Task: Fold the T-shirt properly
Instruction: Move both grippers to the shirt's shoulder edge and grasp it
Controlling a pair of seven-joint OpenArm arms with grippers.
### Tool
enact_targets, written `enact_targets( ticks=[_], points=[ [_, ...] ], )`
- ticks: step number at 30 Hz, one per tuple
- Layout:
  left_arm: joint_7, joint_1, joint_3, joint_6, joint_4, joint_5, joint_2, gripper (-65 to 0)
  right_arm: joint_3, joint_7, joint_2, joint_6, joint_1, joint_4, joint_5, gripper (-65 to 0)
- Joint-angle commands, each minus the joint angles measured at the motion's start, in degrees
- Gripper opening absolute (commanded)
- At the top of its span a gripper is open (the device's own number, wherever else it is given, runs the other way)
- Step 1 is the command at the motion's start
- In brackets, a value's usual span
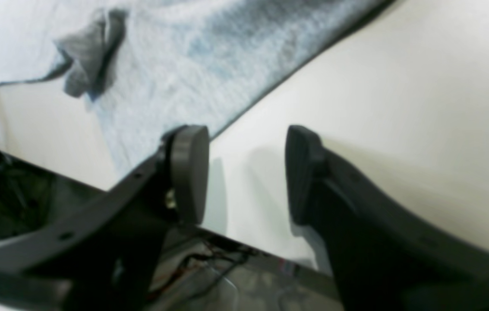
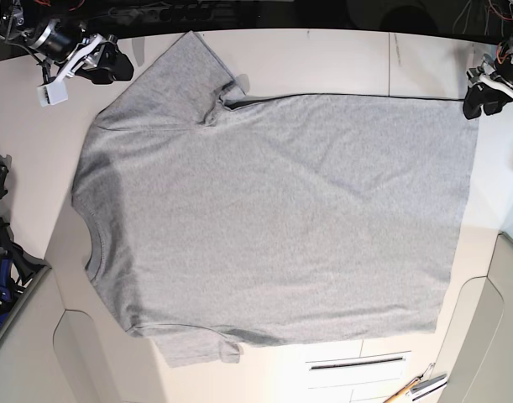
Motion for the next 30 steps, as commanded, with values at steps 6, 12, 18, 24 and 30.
enact_targets(
  ticks=[6, 12, 18, 24, 30],
  points=[
    [-0.13, -0.26, -0.15, -0.39, 0.48, -0.17, -0.96, -22.8, -1.2, 0.17, -4.48, -0.13, -0.2, 0.63, 0.02, -36.1],
    [-0.15, -0.26, -0.15, -0.39, 0.48, -0.09, -0.96, -22.8, -6.51, 1.31, -5.25, -0.2, 0.48, 0.61, -1.25, -36.1],
    [-0.17, -0.26, -0.15, -0.39, 0.37, 0.0, -0.94, -22.8, -8.17, 1.68, -6.16, -0.2, 1.86, 0.61, -2.14, -36.1],
    [-0.59, -0.26, -0.15, -0.39, 0.37, 0.0, -0.98, -22.8, -8.17, 1.9, -6.97, -0.17, 2.51, 0.61, -2.12, -36.1],
    [-0.61, -0.31, 1.97, -0.37, -0.37, -0.02, -0.98, -22.8, -8.17, 1.92, -6.99, -0.17, 2.49, 0.61, -2.12, -36.1]
  ],
)
